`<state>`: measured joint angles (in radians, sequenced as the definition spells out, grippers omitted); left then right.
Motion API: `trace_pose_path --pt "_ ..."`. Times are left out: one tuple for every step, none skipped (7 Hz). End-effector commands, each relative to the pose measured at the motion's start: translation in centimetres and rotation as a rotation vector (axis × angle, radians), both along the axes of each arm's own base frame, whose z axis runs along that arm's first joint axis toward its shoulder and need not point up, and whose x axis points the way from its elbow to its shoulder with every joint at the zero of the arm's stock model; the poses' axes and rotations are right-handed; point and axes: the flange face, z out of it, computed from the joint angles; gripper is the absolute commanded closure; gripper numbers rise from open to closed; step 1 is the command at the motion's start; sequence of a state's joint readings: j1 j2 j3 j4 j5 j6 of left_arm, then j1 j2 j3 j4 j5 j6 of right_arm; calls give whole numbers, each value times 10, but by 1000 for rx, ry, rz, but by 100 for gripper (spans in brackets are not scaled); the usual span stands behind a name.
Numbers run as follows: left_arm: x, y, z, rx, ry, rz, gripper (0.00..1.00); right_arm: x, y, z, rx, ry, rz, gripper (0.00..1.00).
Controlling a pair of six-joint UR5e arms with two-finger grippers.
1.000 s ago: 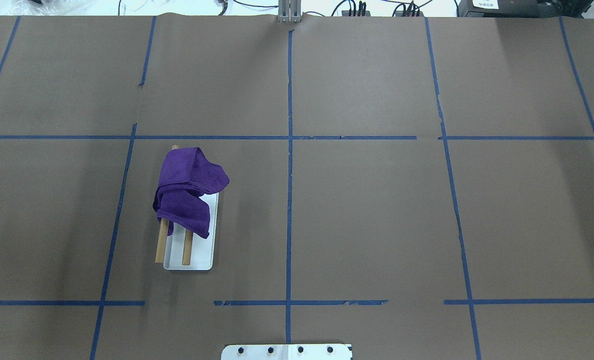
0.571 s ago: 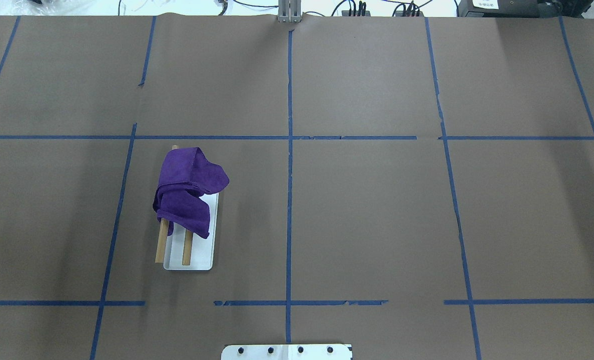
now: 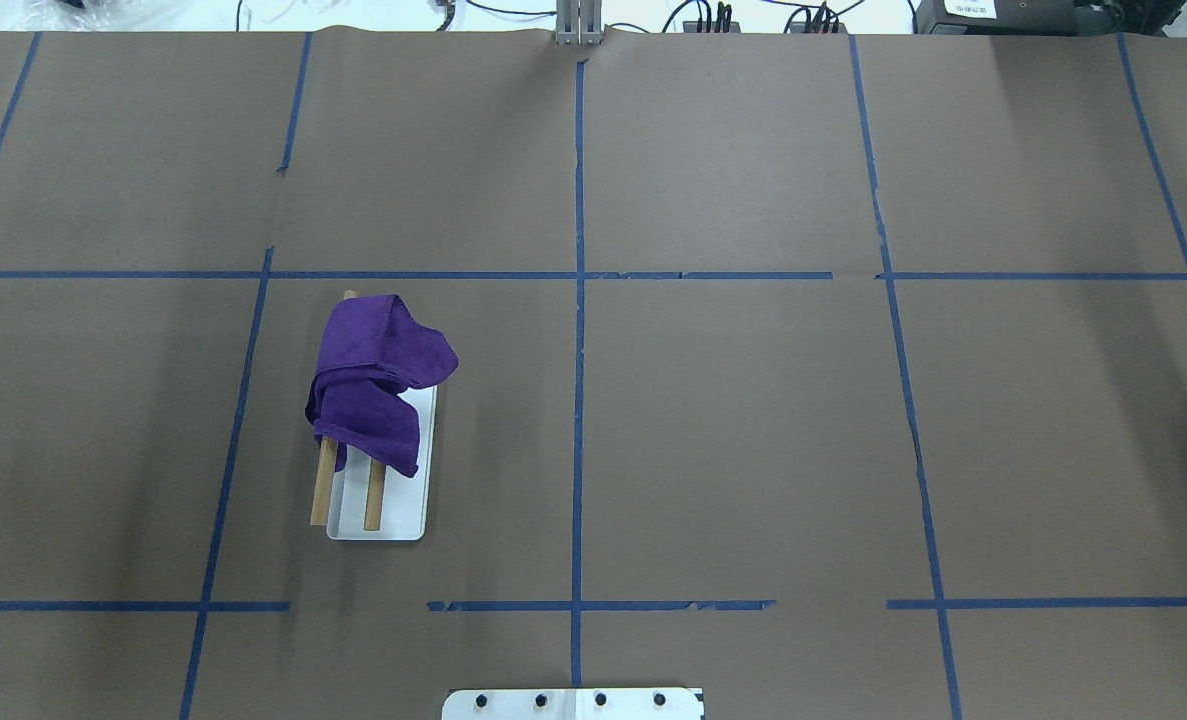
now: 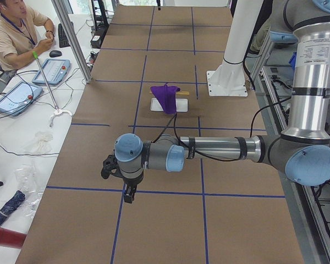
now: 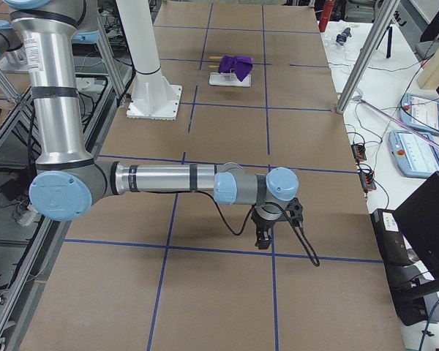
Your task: Hang towel on rack
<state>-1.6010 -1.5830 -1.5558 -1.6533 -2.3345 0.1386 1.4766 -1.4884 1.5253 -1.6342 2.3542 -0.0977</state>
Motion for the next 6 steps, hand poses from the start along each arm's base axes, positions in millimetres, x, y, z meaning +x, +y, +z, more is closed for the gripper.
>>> trace_pose_path --pt "2 1 1 -6 0 4 0 -5 0 -1 1 1 -9 0" --pt "4 16 13 0 5 31 0 -6 0 0 0 1 -11 0" --pt "4 18 13 14 9 49 0 -6 0 1 -2 1 -11 0" --pt "5 19 17 3 10 50 0 -6 0 0 0 1 -11 0" --pt "10 15 10 5 10 61 0 -6 0 1 -2 1 -11 0" --pt "12 14 -3 -30 1 66 0 -6 0 -1 1 1 -11 0"
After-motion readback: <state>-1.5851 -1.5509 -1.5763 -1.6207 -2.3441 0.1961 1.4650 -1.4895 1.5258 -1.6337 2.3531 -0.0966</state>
